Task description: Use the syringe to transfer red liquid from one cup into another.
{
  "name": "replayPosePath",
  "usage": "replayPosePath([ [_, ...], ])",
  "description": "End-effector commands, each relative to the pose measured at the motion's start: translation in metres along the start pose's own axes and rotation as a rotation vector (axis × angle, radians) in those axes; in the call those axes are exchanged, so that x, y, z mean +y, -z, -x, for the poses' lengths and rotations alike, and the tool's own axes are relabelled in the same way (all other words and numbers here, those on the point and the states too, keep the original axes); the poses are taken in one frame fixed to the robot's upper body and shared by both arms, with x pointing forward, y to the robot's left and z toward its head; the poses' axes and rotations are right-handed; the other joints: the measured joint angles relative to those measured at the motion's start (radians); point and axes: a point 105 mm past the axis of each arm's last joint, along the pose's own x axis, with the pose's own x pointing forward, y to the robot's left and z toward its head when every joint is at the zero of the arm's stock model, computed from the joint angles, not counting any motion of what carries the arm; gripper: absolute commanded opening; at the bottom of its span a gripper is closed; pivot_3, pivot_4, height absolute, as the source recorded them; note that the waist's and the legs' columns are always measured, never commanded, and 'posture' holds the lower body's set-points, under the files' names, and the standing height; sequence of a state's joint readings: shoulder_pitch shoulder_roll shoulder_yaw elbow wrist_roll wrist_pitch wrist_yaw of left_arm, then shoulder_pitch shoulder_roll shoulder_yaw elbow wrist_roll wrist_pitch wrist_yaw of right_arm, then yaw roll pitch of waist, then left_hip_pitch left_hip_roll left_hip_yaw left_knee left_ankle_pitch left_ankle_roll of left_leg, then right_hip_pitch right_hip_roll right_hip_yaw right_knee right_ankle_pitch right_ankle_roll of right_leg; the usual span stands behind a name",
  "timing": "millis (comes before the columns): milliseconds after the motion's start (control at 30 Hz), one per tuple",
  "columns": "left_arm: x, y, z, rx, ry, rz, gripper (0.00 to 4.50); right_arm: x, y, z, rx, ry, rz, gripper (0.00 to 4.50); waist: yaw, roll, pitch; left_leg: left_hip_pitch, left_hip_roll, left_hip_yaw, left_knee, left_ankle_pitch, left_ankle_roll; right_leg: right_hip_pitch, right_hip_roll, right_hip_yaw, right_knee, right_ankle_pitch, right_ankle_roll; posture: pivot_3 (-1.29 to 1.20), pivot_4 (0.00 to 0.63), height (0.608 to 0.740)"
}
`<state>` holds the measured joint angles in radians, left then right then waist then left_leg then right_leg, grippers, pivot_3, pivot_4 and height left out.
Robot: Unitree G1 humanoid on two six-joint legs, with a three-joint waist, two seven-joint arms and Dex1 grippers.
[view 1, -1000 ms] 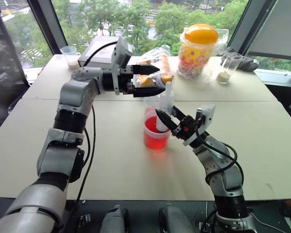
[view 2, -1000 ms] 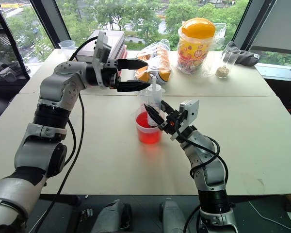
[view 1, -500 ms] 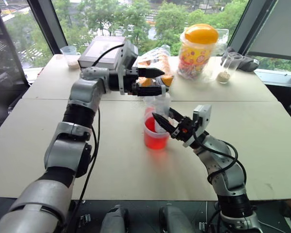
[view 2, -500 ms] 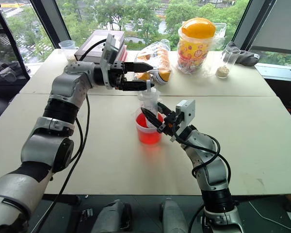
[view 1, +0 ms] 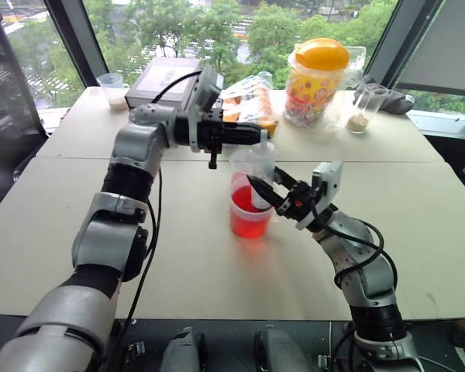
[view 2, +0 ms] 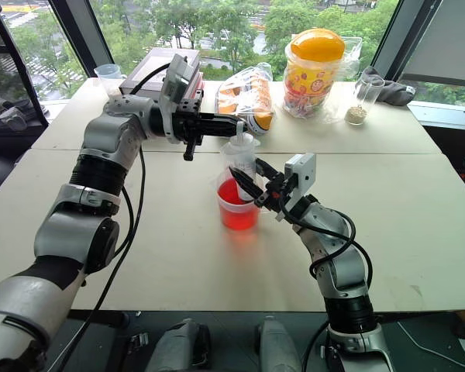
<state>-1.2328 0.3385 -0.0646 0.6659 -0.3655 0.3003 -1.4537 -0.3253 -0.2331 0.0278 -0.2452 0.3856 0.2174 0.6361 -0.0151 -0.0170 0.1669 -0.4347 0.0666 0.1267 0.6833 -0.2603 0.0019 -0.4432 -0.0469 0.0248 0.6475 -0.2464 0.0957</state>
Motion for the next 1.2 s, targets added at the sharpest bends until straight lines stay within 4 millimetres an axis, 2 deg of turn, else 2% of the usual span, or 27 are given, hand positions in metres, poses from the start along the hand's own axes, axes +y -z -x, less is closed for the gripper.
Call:
replayPosePath([
  [33, 0.010, -0.040, 0.008, -0.059, -0.069, -0.105, 0.05, 0.015, -0.001, -0.006, -0.028, -0.087, -0.023, 1.40, 0.000, 0.000, 0.000, 0.000, 0.000, 0.000, 0.000, 0.000, 0.000, 0.000, 0.000, 0.000, 0.000, 0.000, 0.000, 0.00, 0.150, 0.740],
  [300, 0.018, -0.055, 0.017, -0.070, -0.130, -0.153, 0.05, 0.020, 0.019, -0.012, 0.009, -0.125, -0.087, 1.40, -0.001, 0.000, 0.000, 0.000, 0.000, 0.000, 0.000, 0.000, 0.000, 0.000, 0.000, 0.000, 0.000, 0.000, 0.000, 0.00, 0.150, 0.740],
  [633, 0.024, -0.067, 0.022, -0.090, -0.179, -0.186, 0.05, 0.022, 0.028, -0.010, 0.032, -0.135, -0.106, 1.40, -0.001, 0.000, 0.000, 0.000, 0.000, 0.000, 0.000, 0.000, 0.000, 0.000, 0.000, 0.000, 0.000, 0.000, 0.000, 0.00, 0.150, 0.740],
  [1067, 0.025, -0.066, 0.022, -0.092, -0.180, -0.193, 0.05, 0.022, 0.019, -0.012, 0.012, -0.144, -0.097, 1.40, -0.001, 0.000, 0.000, 0.000, 0.000, 0.000, 0.000, 0.000, 0.000, 0.000, 0.000, 0.000, 0.000, 0.000, 0.000, 0.00, 0.150, 0.740],
  [1200, 0.017, -0.052, 0.021, -0.055, -0.127, -0.142, 0.05, 0.022, 0.004, -0.017, -0.024, -0.153, -0.074, 1.40, -0.003, 0.000, 0.000, 0.000, 0.000, 0.000, 0.000, 0.000, 0.000, 0.000, 0.000, 0.000, 0.001, 0.000, 0.000, 0.00, 0.150, 0.740],
])
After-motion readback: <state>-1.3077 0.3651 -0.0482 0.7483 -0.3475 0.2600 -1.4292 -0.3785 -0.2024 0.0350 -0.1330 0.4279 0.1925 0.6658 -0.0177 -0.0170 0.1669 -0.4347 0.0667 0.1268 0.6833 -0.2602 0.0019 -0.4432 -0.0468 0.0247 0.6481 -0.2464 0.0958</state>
